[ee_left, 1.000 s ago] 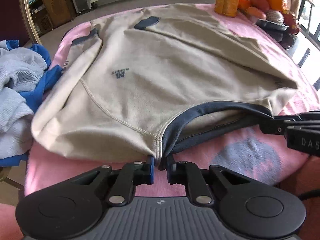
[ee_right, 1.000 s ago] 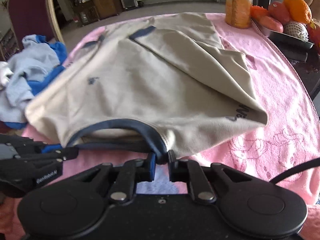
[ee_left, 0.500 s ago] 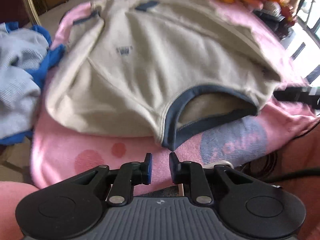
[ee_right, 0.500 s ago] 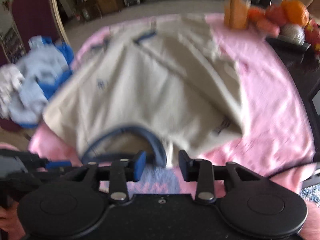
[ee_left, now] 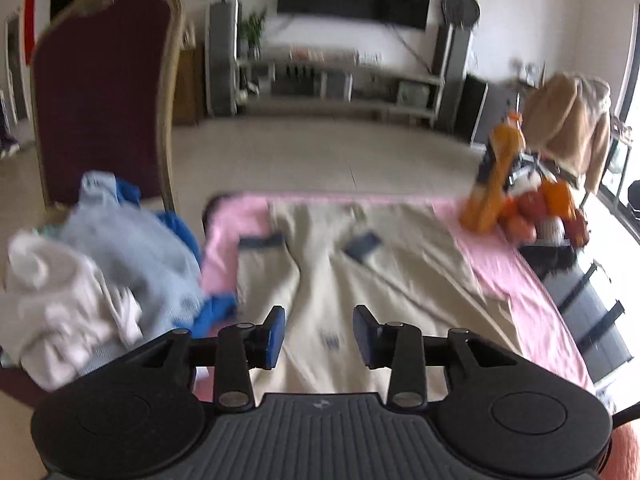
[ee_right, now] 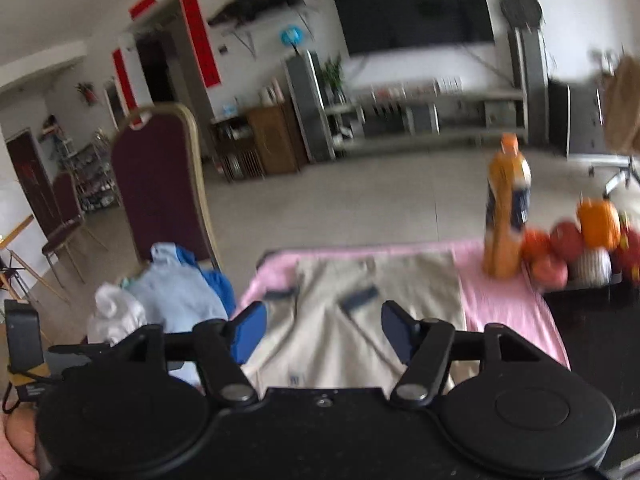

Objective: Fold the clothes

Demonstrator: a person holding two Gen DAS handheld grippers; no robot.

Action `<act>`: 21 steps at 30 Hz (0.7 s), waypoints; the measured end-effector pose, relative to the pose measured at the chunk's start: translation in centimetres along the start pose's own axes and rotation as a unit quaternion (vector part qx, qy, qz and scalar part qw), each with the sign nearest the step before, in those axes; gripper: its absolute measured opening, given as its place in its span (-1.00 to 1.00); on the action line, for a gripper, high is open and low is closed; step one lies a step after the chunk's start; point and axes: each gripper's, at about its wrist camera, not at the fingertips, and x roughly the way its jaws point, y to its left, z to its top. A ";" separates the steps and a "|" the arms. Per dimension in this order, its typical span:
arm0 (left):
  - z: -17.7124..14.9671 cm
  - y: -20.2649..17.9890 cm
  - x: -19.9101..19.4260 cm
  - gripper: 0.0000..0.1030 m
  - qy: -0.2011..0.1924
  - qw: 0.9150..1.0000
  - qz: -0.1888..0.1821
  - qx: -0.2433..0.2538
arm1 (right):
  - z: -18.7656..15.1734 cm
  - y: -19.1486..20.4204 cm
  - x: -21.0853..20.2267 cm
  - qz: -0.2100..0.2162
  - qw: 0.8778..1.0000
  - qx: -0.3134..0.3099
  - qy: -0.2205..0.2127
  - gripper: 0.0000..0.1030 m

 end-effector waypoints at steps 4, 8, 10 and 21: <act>0.7 0.5 2.0 -0.26 0.001 1.000 0.023 0.002 | 0.9 0.1 3.3 0.000 1.000 -0.003 0.000 0.25; -0.5 0.6 6.4 -0.27 0.035 0.999 0.040 0.007 | -0.3 -1.1 9.4 -0.001 0.999 0.013 0.036 0.25; -1.5 0.8 9.3 -0.30 0.060 0.997 0.042 0.007 | -1.4 -2.3 12.8 -0.007 0.998 0.027 0.058 0.21; -4.4 1.8 20.9 -0.44 0.128 0.990 0.061 -0.024 | -6.6 -6.4 33.8 -0.003 0.987 0.053 0.152 -0.39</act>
